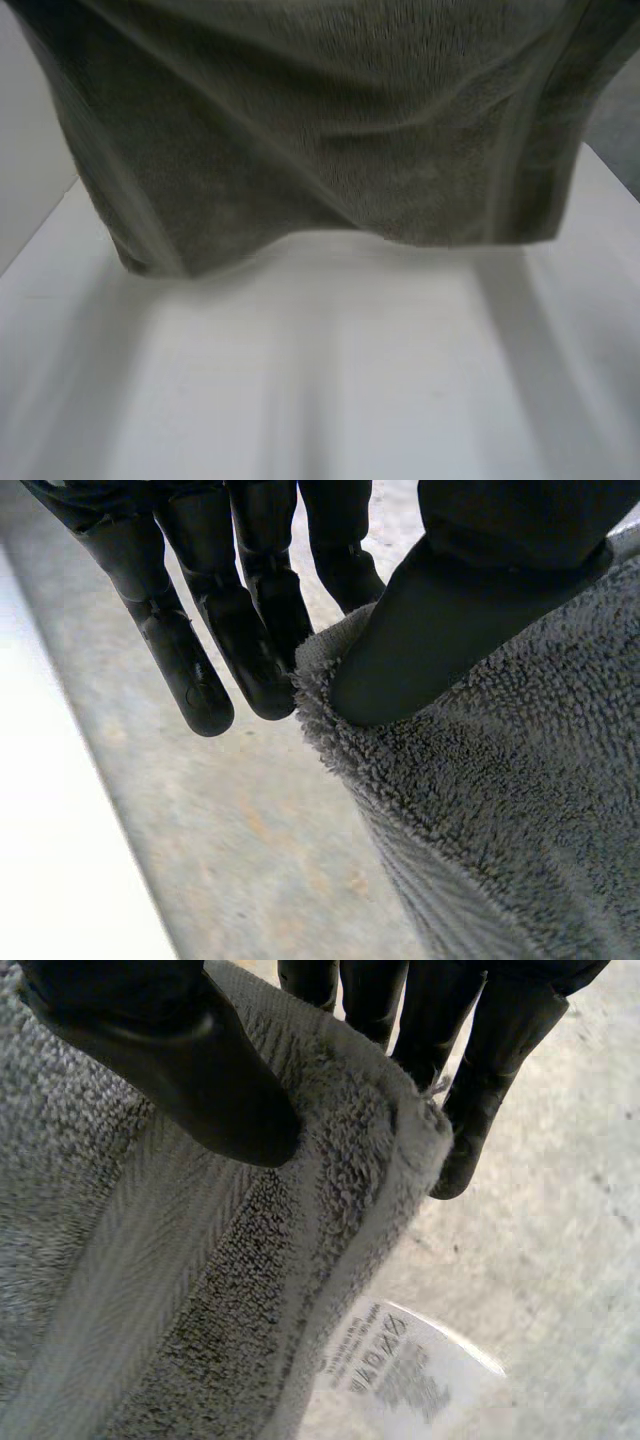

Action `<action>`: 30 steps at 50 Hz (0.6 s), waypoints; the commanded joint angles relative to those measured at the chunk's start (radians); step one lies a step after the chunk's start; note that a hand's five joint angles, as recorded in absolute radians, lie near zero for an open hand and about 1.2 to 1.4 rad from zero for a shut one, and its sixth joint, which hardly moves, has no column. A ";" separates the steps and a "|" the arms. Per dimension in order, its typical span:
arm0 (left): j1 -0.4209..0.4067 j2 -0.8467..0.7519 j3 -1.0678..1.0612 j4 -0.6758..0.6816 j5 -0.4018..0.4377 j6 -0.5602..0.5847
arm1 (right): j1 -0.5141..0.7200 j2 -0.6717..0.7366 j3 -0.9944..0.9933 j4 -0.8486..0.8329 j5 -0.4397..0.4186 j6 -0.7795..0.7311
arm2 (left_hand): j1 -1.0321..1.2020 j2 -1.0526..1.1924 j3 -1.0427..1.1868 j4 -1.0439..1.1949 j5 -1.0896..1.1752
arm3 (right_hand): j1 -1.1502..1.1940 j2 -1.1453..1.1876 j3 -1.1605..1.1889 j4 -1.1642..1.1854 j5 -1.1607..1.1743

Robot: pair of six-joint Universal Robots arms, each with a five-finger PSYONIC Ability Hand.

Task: Fold the towel.

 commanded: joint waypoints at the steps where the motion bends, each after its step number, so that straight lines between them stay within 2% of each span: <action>1: 0.013 -0.035 0.088 -0.177 -0.034 0.005 | 0.004 0.095 -0.217 0.334 -0.021 -0.211 | 0.202 0.180 0.179 0.178 0.192 | 0.056 0.077 0.062 0.058 0.052; 3: 0.018 -0.071 0.087 -0.195 -0.029 0.005 | 0.013 0.142 -0.231 0.426 -0.015 -0.311 | 0.202 0.180 0.179 0.178 0.192 | 0.056 0.077 0.062 0.058 0.052; 6: 0.018 -0.166 0.068 -0.218 -0.029 0.007 | 0.016 0.203 -0.217 0.478 -0.009 -0.385 | 0.202 0.180 0.179 0.178 0.192 | 0.056 0.077 0.062 0.058 0.052; 12: 0.015 -0.383 0.044 -0.218 -0.017 0.047 | 0.032 0.314 -0.171 0.485 -0.004 -0.436 | 0.202 0.180 0.179 0.178 0.192 | 0.056 0.077 0.062 0.058 0.052; 13: 0.015 -0.450 0.057 -0.217 -0.014 0.069 | 0.039 0.355 -0.165 0.485 -0.001 -0.439 | 0.202 0.180 0.179 0.178 0.192 | 0.056 0.077 0.062 0.058 0.052; 14: 0.015 -0.451 0.058 -0.217 -0.014 0.070 | 0.047 0.406 -0.165 0.485 0.002 -0.441 | 0.202 0.180 0.179 0.178 0.192 | 0.056 0.077 0.062 0.058 0.052; 16: 0.010 -0.576 0.109 -0.215 -0.009 0.120 | 0.056 0.462 -0.174 0.482 0.014 -0.442 | 0.202 0.180 0.179 0.178 0.192 | 0.056 0.077 0.062 0.058 0.052; 20: 0.010 -0.686 0.216 -0.210 -0.009 0.153 | 0.070 0.564 -0.226 0.459 0.066 -0.448 | 0.202 0.180 0.179 0.178 0.192 | 0.056 0.077 0.062 0.058 0.052; 22: 0.009 -0.726 0.289 -0.209 -0.011 0.153 | 0.088 0.642 -0.371 0.401 0.130 -0.453 | 0.202 0.180 0.179 0.178 0.192 | 0.056 0.077 0.062 0.058 0.052; 23: 0.007 -0.754 0.374 -0.209 -0.014 0.148 | 0.088 0.642 -0.372 0.400 0.131 -0.453 | 0.202 0.180 0.179 0.178 0.192 | 0.056 0.077 0.062 0.058 0.052; 24: 0.006 -0.761 0.465 -0.207 -0.016 0.142 | 0.097 0.661 -0.468 0.355 0.164 -0.447 | 0.202 0.180 0.179 0.178 0.192 | 0.056 0.077 0.062 0.058 0.052; 25: 0.006 -0.761 0.466 -0.207 -0.016 0.142 | 0.104 0.659 -0.569 0.298 0.186 -0.426 | 0.202 0.180 0.179 0.178 0.192 | 0.056 0.077 0.062 0.058 0.052; 26: 0.001 -0.759 0.546 -0.198 -0.016 0.124 | 0.104 0.659 -0.570 0.298 0.186 -0.425 | 0.202 0.180 0.179 0.178 0.192 | 0.056 0.077 0.062 0.058 0.052; 27: -0.002 -0.750 0.624 -0.174 -0.020 0.088 | 0.111 0.646 -0.649 0.222 0.204 -0.384 | 0.202 0.180 0.179 0.178 0.192 | 0.056 0.077 0.062 0.058 0.052; 28: -0.002 -0.750 0.625 -0.174 -0.020 0.088 | 0.111 0.645 -0.650 0.221 0.204 -0.384 | 0.202 0.180 0.179 0.178 0.192 | 0.056 0.077 0.062 0.058 0.052; 29: -0.002 -0.727 0.677 -0.133 -0.028 0.040 | 0.120 0.621 -0.698 0.136 0.213 -0.308 | 0.202 0.180 0.179 0.178 0.192 | 0.056 0.077 0.062 0.058 0.052; 30: -0.002 -0.727 0.677 -0.132 -0.028 0.039 | 0.111 0.574 -0.697 0.062 0.212 -0.216 | 0.202 0.180 0.179 0.178 0.192 | 0.056 0.077 0.062 0.058 0.052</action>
